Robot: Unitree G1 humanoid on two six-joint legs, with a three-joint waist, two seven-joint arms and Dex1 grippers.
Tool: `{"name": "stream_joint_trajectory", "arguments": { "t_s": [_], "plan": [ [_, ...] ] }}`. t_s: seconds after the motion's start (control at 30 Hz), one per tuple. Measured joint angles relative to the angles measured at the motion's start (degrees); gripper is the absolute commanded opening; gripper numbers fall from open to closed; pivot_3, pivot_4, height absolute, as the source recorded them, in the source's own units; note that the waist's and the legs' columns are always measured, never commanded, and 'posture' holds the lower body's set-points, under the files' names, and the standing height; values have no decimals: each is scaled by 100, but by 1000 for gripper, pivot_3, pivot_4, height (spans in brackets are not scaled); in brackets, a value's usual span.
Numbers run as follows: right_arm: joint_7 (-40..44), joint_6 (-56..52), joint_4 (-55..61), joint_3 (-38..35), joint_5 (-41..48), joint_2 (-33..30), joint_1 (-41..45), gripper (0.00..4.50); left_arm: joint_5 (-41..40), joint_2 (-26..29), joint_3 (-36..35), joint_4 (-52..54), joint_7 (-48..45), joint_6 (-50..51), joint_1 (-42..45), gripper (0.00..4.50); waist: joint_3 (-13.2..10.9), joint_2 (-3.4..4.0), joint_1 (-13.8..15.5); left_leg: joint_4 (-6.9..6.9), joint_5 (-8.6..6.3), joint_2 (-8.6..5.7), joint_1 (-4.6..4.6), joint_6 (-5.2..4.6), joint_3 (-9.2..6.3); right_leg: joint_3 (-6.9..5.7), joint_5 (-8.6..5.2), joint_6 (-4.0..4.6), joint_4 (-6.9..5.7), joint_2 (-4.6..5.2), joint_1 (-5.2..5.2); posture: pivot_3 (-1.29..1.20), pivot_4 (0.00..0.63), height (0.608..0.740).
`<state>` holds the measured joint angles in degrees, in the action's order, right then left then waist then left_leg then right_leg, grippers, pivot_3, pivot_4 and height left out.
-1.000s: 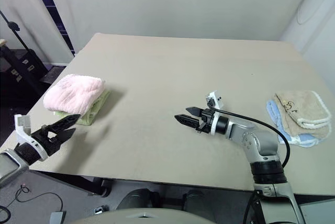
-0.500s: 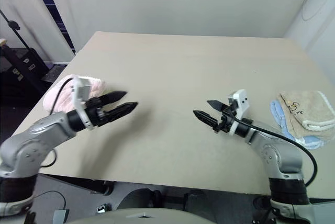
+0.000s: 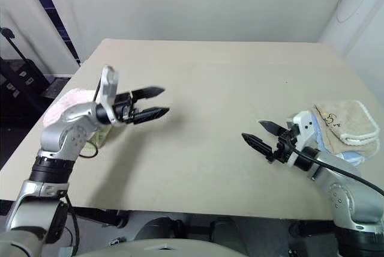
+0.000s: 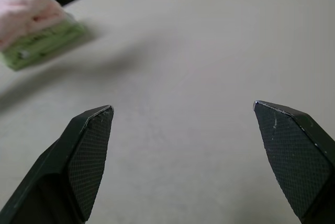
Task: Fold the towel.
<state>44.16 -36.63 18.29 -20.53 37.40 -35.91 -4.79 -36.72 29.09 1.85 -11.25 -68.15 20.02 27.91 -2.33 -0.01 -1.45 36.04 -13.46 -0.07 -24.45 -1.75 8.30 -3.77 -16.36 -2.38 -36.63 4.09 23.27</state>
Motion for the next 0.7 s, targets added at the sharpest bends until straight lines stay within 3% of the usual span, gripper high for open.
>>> {"name": "stream_joint_trajectory", "arguments": {
  "t_s": [0.43,0.7],
  "plan": [
    [-399,-30,556,-158,154,18,-343,4500,1251,-1003,584,-1635,-1042,-1854,381,4475,-1,-4,71,17,-15,-12,1,-75,-3,-21,14,-24,-11,26,-15,0,0,740],
    [-550,23,612,-8,113,65,-357,4500,1501,-1028,528,-2198,-1062,-2291,661,4475,-1,-4,70,32,-13,-12,4,-96,-3,-21,14,-25,-42,26,-13,0,0,740]
  ]
}}
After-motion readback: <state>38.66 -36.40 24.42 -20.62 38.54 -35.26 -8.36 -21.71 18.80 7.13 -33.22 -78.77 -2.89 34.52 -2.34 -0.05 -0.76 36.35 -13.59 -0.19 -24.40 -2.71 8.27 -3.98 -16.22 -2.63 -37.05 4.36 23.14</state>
